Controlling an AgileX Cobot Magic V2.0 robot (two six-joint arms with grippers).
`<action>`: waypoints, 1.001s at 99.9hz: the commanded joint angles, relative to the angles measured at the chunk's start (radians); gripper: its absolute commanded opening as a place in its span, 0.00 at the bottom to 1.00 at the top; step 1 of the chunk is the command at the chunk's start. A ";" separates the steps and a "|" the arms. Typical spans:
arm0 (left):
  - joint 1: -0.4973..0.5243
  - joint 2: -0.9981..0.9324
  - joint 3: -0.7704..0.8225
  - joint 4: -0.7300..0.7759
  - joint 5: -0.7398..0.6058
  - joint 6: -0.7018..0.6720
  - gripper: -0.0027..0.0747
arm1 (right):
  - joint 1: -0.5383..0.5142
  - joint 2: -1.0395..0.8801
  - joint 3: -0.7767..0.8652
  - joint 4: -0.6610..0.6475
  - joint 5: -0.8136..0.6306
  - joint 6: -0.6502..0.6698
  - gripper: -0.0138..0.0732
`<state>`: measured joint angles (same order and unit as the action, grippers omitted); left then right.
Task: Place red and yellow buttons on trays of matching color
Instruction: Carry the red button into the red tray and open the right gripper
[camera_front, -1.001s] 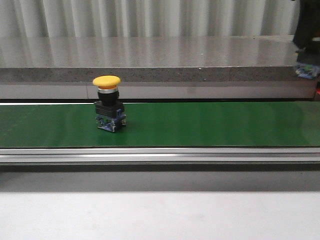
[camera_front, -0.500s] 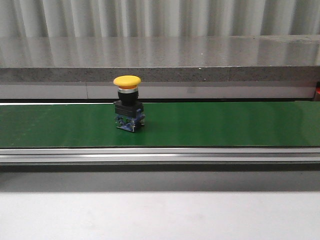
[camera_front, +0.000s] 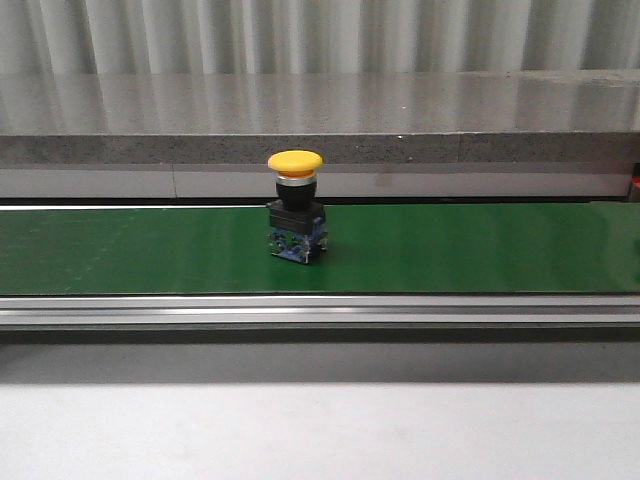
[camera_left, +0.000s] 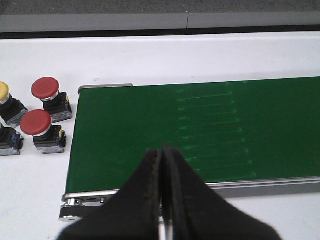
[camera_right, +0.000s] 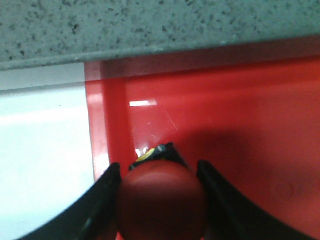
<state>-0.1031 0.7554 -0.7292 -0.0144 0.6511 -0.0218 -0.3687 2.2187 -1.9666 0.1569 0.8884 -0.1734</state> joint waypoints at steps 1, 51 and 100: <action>-0.007 -0.004 -0.026 -0.008 -0.076 -0.004 0.01 | -0.008 -0.044 -0.040 0.005 -0.045 -0.009 0.30; -0.007 -0.004 -0.026 -0.008 -0.076 -0.004 0.01 | -0.013 -0.030 -0.043 0.005 -0.051 -0.009 0.76; -0.007 -0.004 -0.026 -0.008 -0.076 -0.004 0.01 | -0.013 -0.160 -0.154 0.079 0.110 -0.009 0.77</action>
<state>-0.1031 0.7554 -0.7271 -0.0144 0.6511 -0.0218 -0.3747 2.1656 -2.0858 0.1865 0.9912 -0.1734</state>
